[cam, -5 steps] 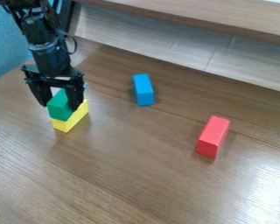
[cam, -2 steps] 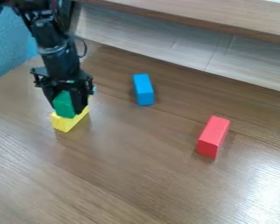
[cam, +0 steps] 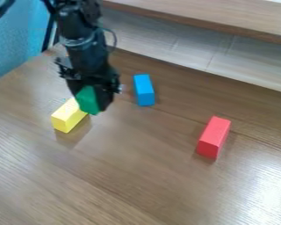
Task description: Pick green block and place on table
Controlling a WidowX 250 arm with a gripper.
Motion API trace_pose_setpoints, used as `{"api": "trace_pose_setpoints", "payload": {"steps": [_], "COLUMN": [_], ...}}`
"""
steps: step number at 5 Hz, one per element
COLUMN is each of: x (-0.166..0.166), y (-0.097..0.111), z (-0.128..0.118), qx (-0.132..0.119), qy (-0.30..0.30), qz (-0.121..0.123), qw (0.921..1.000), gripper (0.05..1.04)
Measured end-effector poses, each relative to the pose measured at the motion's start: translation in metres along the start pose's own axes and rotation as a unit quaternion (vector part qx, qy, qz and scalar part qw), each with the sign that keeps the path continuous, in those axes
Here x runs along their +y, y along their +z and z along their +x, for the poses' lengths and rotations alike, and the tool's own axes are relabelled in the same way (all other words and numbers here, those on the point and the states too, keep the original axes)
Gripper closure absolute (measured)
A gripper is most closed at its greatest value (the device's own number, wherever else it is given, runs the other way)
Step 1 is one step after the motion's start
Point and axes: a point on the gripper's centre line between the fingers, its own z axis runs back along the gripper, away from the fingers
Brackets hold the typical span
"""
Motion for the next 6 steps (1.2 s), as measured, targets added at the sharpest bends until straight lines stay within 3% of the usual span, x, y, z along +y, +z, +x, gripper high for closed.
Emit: {"api": "trace_pose_setpoints", "payload": {"steps": [1, 2, 3, 4, 5, 6], "x": [-0.032, -0.059, -0.080, -0.088, -0.088, -0.085], "y": [-0.012, -0.038, -0.051, -0.060, -0.064, -0.065], "z": [-0.008, -0.028, -0.041, -0.049, -0.048, -0.046], "qx": [0.013, 0.051, 0.069, 0.076, 0.076, 0.073], "qy": [-0.034, -0.054, -0.073, -0.083, -0.080, -0.074], "qz": [-0.026, -0.056, -0.067, -0.063, -0.055, -0.040], "qw": [0.9990, 0.9957, 0.9927, 0.9917, 0.9923, 0.9937], "gripper": [0.486, 0.486, 0.486, 0.486, 0.405, 0.136]}}
